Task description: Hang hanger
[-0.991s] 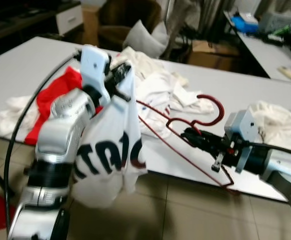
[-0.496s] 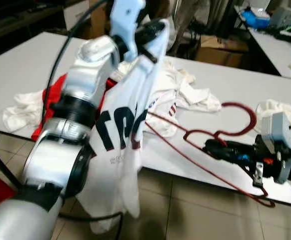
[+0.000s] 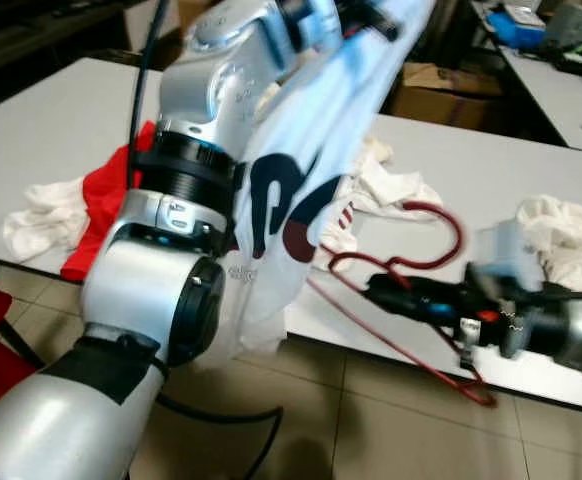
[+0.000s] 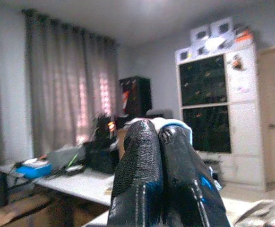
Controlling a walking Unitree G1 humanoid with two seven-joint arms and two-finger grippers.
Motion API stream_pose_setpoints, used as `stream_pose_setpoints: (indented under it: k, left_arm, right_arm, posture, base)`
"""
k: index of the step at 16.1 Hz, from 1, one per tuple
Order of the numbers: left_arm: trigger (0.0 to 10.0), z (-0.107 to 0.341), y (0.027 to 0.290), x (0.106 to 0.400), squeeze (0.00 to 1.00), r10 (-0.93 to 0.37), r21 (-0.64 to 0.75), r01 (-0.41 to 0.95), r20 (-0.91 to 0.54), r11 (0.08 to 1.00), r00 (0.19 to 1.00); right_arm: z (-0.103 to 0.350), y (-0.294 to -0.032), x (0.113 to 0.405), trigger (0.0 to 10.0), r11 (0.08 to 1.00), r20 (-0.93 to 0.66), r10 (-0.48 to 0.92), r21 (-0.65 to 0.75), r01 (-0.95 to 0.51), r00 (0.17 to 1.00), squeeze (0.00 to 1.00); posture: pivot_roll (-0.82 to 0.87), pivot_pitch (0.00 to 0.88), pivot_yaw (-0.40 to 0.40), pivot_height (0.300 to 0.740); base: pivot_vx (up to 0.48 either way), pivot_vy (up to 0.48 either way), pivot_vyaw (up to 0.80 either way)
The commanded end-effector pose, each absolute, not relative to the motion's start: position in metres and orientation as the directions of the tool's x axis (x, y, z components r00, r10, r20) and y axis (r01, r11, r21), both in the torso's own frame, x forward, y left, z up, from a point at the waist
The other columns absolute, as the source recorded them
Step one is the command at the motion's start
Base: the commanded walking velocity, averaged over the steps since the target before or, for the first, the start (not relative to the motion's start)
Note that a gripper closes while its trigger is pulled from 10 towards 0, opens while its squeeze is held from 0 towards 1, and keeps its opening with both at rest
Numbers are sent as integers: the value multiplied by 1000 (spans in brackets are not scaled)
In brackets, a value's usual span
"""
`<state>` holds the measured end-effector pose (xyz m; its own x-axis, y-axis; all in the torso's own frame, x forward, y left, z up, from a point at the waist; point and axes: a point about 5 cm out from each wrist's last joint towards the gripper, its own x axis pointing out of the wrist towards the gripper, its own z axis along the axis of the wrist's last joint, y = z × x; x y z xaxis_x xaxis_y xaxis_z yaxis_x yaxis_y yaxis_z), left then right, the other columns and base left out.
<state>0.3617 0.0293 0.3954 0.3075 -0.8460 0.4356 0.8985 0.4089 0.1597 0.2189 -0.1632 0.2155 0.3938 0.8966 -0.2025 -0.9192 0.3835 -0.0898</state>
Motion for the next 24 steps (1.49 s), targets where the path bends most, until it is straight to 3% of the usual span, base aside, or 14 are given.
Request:
stream_pose_setpoints:
  k: [1, 3, 4, 5, 6, 7, 10, 12, 13, 15, 17, 21, 23, 24]
  left_arm:
    - [10000, 417, 23, 347, 0, -845, 179, 921, 486, 346, 223]
    - [10000, 425, 24, 341, 0, -836, 177, 928, 512, 329, 199]
    - [10000, 426, 25, 341, 0, -835, 179, 927, 513, 330, 198]
    - [10000, 429, 29, 339, 0, -826, 172, 928, 527, 331, 197]
    - [10000, 431, 31, 336, 0, -824, 175, 928, 533, 329, 191]
    - [10000, 433, 34, 334, 0, -821, 187, 925, 540, 332, 185]
    - [10000, 444, 45, 333, 0, -788, 185, 915, 586, 358, 190]
    - [10000, 447, 51, 337, 0, -766, 177, 900, 603, 399, 221]
    - [10000, 438, 58, 355, 0, -738, 157, 824, 557, 544, 381]
    - [10000, 400, 63, 384, 0, -690, 176, 687, 394, 705, 607]
    - [10000, 355, 72, 404, 0, -619, 260, 565, 246, 783, 746]
    - [10000, 293, 77, 415, 0, -577, 257, 539, 101, 802, 810]
    - [10000, 275, 75, 416, 0, -558, 211, 533, 87, 820, 825]
    - [10000, 279, 73, 416, 0, -563, 195, 538, 105, 820, 820]
  right_arm:
    - [215, -162, 234, 10000, 441, -206, 862, -148, -885, 464, 0]
    - [224, -172, 268, 10000, 614, -156, 742, -234, -754, 652, 0]
    - [227, -176, 275, 10000, 649, -138, 710, -250, -718, 690, 0]
    - [241, -189, 292, 10000, 762, -44, 603, -264, -592, 796, 0]
    - [254, -198, 302, 10000, 830, 38, 522, -254, -497, 852, 0]
    - [266, -210, 311, 10000, 886, 107, 430, -240, -396, 896, 0]
    - [285, -250, 321, 10000, 944, 195, 228, -285, -167, 954, 0]
    - [296, -271, 324, 10000, 963, 241, 147, -258, -83, 959, 0]
    - [299, -277, 320, 10000, 942, 218, 225, -297, -155, 950, 0]
    - [291, -265, 304, 10000, 863, 139, 419, -369, -346, 897, 0]
    - [277, -265, 291, 10000, 784, 13, 504, -425, -452, 863, 0]
    - [272, -275, 253, 10000, 677, -156, 612, -404, -615, 775, 0]
    - [266, -265, 225, 10000, 571, -206, 758, -248, -783, 619, 0]
    - [260, -259, 221, 10000, 541, -220, 783, -217, -812, 581, 0]
  posture:
    - [-88, 0, -67, 740]
    - [-82, 0, -77, 740]
    - [-82, 0, -77, 740]
    - [-70, 0, -84, 740]
    - [-69, 0, -84, 740]
    - [-69, 0, -83, 740]
    - [-77, 0, -75, 740]
    - [-81, 0, -73, 740]
    - [-81, 0, -75, 740]
    - [-84, 0, -72, 740]
    - [-96, 0, -60, 740]
    - [-123, 0, -39, 740]
    - [-142, 0, -35, 740]
    - [-143, 0, -38, 740]
  base:
    - [0, 0, 0]
    - [0, 0, 0]
    - [0, 0, 0]
    - [0, 0, 0]
    - [0, 0, 0]
    - [0, 0, 0]
    - [0, 0, 0]
    - [0, 0, 0]
    - [0, 0, 0]
    - [0, 0, 0]
    - [0, 0, 0]
    - [0, 0, 0]
    - [0, 0, 0]
    - [0, 0, 0]
